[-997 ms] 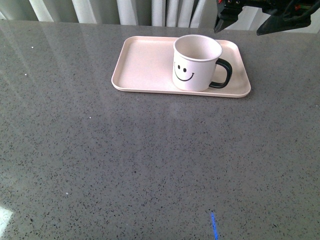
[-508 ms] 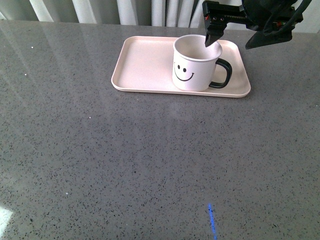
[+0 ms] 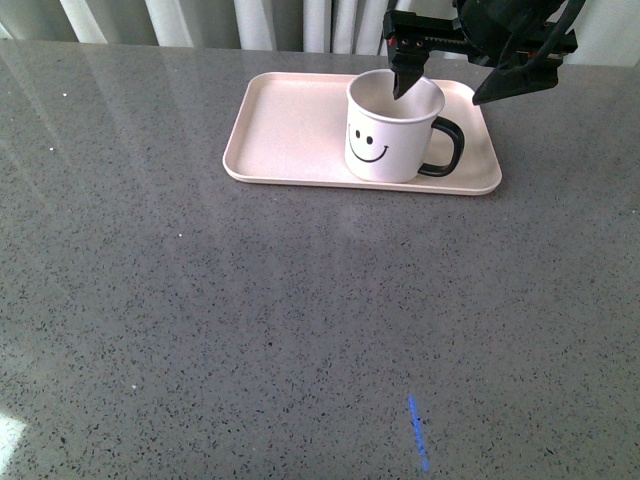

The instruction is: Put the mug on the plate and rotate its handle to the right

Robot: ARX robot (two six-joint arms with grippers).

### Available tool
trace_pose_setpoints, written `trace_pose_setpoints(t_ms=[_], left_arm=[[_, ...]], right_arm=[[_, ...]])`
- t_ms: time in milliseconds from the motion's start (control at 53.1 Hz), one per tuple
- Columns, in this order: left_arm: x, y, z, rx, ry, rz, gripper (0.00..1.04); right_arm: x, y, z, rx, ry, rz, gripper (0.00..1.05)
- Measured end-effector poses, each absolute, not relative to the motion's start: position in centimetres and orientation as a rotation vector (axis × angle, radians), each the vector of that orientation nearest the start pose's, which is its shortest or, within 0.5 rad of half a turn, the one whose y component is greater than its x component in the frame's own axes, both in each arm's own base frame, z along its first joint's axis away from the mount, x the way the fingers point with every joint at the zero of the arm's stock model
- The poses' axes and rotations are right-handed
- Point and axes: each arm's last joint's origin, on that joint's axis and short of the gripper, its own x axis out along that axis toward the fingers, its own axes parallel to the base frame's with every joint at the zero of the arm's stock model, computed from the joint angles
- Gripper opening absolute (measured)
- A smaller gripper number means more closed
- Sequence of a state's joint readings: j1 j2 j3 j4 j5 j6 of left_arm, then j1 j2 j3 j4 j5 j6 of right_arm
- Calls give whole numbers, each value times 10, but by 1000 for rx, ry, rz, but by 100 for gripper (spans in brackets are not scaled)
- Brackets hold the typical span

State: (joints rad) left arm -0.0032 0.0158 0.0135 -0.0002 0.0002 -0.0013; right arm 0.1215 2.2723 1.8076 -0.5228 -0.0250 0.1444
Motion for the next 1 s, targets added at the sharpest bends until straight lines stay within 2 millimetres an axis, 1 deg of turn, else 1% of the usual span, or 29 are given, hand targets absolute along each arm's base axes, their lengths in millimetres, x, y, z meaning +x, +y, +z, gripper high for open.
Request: trace_pose_setpoints(t_ms=[433, 677, 753, 997], left_arm=[[98, 0, 167, -1, 2, -3, 96], [98, 0, 167, -1, 2, -3, 96], [98, 0, 167, -1, 2, -3, 96], [98, 0, 167, -1, 2, -3, 96]], right_arm=[[486, 62, 165, 89, 1020, 60, 95], [485, 62, 164, 94, 1026, 56, 92], [486, 62, 164, 96, 1030, 54, 89], [486, 62, 161, 99, 1040, 51, 71]])
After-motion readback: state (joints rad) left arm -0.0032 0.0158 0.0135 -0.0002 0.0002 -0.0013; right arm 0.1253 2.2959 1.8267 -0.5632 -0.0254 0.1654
